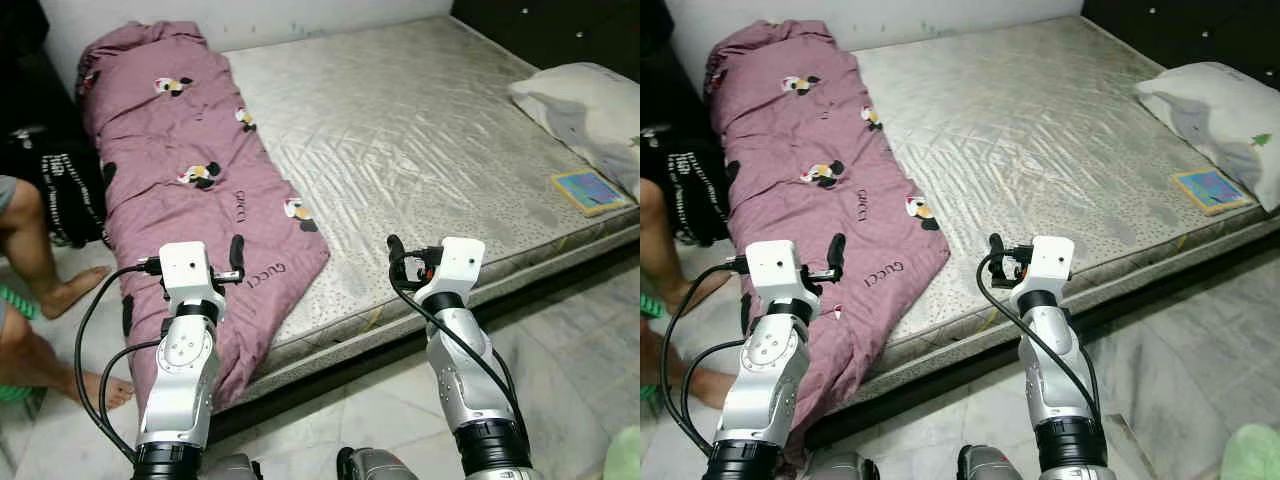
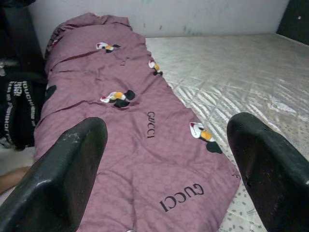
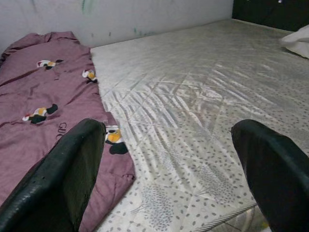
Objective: Clean up the room
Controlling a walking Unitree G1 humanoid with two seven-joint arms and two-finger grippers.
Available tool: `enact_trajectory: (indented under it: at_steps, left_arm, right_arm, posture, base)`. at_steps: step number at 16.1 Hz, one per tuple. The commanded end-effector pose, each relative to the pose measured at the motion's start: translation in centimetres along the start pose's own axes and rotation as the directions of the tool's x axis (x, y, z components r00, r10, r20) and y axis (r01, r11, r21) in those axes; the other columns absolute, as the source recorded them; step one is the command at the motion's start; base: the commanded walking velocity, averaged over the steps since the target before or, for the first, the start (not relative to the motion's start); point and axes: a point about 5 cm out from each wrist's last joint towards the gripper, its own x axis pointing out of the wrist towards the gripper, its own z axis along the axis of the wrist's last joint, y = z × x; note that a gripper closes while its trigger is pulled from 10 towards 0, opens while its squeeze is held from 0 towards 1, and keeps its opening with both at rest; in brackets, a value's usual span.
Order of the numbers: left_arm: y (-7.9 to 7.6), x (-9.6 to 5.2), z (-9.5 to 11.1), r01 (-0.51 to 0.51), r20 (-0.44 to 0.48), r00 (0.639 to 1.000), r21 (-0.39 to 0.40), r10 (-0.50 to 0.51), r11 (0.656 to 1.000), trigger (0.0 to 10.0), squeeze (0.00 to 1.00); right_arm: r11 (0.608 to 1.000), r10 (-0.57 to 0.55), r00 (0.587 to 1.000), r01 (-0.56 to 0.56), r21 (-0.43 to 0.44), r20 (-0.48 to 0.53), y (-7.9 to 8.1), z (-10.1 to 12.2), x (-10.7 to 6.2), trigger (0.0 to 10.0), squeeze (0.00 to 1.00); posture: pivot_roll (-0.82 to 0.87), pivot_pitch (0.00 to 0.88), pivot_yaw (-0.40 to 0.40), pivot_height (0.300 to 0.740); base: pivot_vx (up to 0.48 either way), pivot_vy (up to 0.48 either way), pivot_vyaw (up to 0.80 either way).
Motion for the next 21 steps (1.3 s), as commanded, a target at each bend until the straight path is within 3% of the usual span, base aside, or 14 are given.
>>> enact_trajectory:
  at_steps: [1,4,7,12,15,21]
  left_arm:
    - [0.2,0.0,-0.1,-0.01,0.0,1.0,0.01,0.01,1.0,10.0,0.0]
    - [0.5,-0.1,-0.3,-0.026,-0.002,1.0,0.024,0.026,0.999,10.0,0.0]
    - [2.0,-0.6,-0.8,-0.069,0.001,0.998,0.065,0.07,0.995,10.0,0.0]
    - [4.0,-2.2,-1.2,-0.024,-0.024,0.999,0.12,0.027,0.992,10.0,0.0]
    - [5.5,-4.1,-1.6,-0.036,-0.044,0.998,0.148,0.043,0.988,10.0,0.0]
    - [4.9,-3.9,-1.3,-0.012,-0.041,0.999,0.147,0.018,0.989,10.0,0.0]
  right_arm:
    - [1.0,0.008,1.0,-0.008,0.003,0.006,0.2,0.2,-0.1,10.0,0.0]
    - [0.999,0.028,0.999,-0.029,0.028,0.022,0.6,0.5,-0.1,10.0,0.0]
    - [1.0,0.02,0.999,-0.02,0.016,0.032,0.0,0.7,-0.5,10.0,0.0]
    - [0.995,-0.06,0.998,0.062,-0.082,0.031,-3.4,0.6,-2.5,10.0,0.0]
    - [0.988,-0.089,0.996,0.09,-0.128,0.014,-5.3,0.7,-4.0,10.0,0.0]
    - [0.991,-0.061,0.998,0.061,-0.115,0.005,-4.4,0.6,-4.1,10.0,0.0]
  posture:
    - [-0.04,0.049,0.007,0.74]
    - [-0.05,0.048,0.006,0.74]
    - [-0.04,0.05,0.011,0.74]
    - [-0.04,0.062,0.015,0.74]
    - [-0.04,0.071,0.011,0.74]
    - [-0.04,0.073,0.015,0.721]
  base:
    - [0.0,0.0,0.0]
    - [0.0,0.0,0.0]
    - [0.0,0.0,0.0]
    - [0.0,0.0,0.0]
    - [0.0,0.0,0.0]
    - [0.0,0.0,0.0]
